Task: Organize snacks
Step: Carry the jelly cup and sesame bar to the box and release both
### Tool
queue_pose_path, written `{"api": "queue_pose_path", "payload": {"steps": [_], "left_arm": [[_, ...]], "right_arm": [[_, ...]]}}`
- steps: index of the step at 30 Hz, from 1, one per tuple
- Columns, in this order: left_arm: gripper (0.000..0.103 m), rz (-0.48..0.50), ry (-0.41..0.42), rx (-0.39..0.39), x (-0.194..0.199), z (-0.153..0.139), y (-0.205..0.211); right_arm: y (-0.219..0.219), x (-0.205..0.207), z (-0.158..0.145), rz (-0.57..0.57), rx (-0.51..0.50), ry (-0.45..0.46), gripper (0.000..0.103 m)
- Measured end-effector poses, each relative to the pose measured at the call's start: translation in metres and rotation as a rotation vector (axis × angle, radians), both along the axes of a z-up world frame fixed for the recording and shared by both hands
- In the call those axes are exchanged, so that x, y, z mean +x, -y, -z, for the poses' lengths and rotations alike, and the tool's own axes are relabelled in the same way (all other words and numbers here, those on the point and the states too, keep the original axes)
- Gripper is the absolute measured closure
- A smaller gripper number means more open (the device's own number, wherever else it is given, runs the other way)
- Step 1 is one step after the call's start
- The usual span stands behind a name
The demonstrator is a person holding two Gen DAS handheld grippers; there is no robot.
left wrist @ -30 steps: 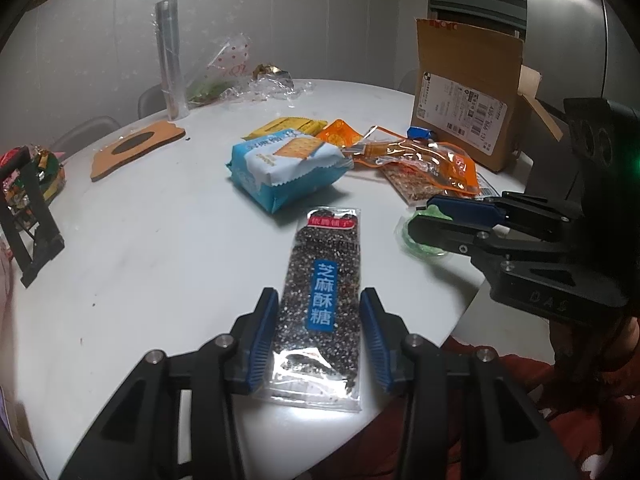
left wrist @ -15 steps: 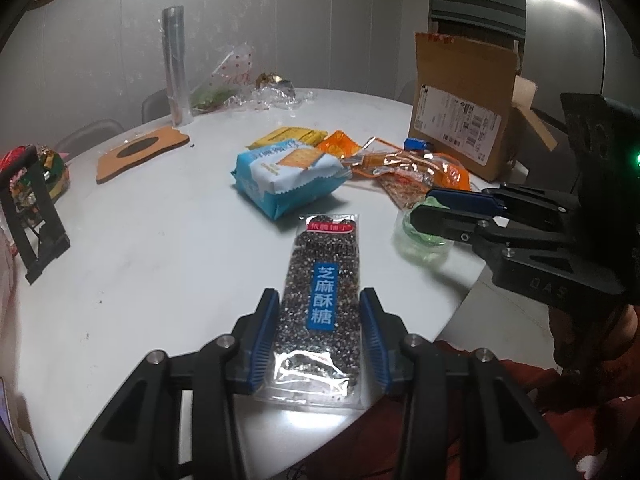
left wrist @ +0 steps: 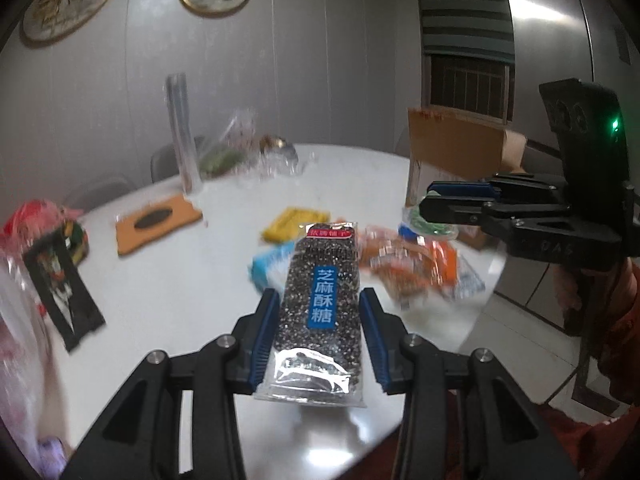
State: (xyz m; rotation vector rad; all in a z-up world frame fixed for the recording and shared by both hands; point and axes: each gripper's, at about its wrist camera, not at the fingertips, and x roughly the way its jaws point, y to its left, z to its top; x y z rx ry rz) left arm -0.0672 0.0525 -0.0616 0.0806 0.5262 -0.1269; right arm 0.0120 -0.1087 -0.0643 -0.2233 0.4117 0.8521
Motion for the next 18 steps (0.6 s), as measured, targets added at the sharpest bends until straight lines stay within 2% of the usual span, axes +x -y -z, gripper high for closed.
{"api": "queue_pose_path", "payload": {"steps": [8,14,18], "left_arm": [[0.065,0.068,0.106,0.021,0.041,-0.076,0.023],[0.065,0.207,0.155,0.023,0.081,-0.129,0.069],[0.065,0.333,0.151,0.012,0.113,-0.153,0.113]], "right_arm": [[0.029,0.019,-0.065,0.008,0.03,0.071,0.079],[0.077,0.038,-0.105,0.067,0.061,0.099,0.079],[0.115,0.055,-0.117,0.127,0.067,0.085,0.079]]}}
